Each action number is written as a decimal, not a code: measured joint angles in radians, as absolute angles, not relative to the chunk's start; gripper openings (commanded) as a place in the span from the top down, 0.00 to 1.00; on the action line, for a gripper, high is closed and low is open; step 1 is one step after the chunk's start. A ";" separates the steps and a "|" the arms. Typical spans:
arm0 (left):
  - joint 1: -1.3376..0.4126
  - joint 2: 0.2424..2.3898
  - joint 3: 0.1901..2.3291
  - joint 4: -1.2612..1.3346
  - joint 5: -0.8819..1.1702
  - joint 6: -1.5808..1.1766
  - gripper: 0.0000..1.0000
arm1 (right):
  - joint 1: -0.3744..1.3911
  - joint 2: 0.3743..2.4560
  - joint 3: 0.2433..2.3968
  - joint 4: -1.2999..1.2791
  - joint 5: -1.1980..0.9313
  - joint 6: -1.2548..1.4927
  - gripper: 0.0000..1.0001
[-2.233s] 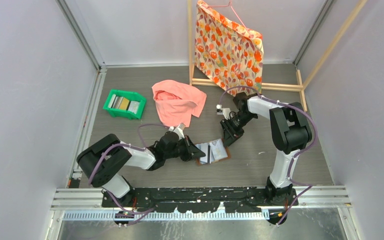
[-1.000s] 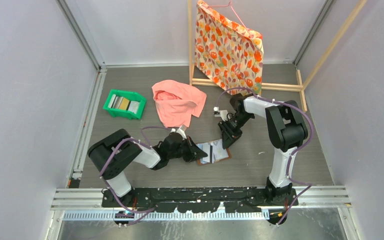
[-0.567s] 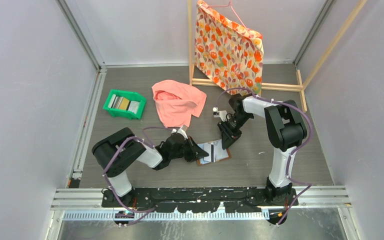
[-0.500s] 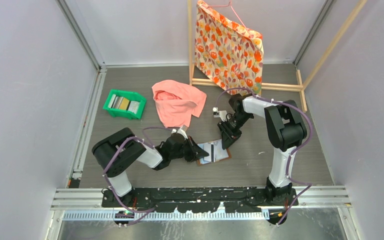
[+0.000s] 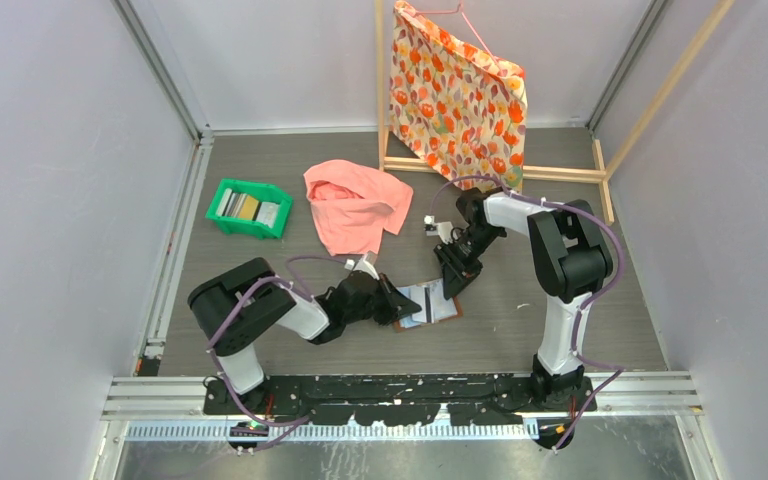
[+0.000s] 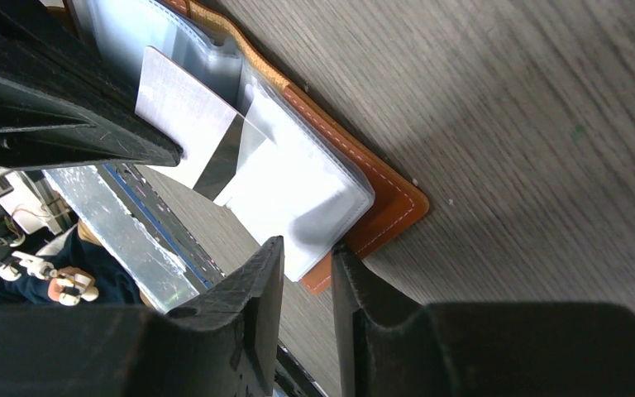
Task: Put the credit cards into the card holder
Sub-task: Insert the credit card into the card holder.
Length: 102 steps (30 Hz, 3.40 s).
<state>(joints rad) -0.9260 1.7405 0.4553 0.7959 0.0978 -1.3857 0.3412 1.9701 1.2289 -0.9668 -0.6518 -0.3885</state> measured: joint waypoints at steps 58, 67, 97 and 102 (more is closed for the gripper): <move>-1.097 1.808 0.451 0.919 -0.273 -1.479 0.96 | 0.345 1.970 1.234 -0.968 -0.648 -0.389 0.68; -1.101 1.825 0.460 0.940 -0.273 -1.511 0.61 | 0.345 1.970 1.234 -0.968 -0.648 -0.389 0.68; -1.084 1.626 0.724 0.139 -0.228 -1.400 0.47 | 0.353 1.970 1.234 -0.969 -0.653 -0.389 0.68; -1.084 1.623 0.754 0.074 -0.226 -1.349 0.47 | 0.353 1.970 1.234 -0.969 -0.656 -0.389 0.68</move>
<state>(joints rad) -1.0843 1.6226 0.7536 0.0742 -0.2260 -1.3487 0.3527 1.9701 1.2343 -0.9688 -0.6559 -0.3889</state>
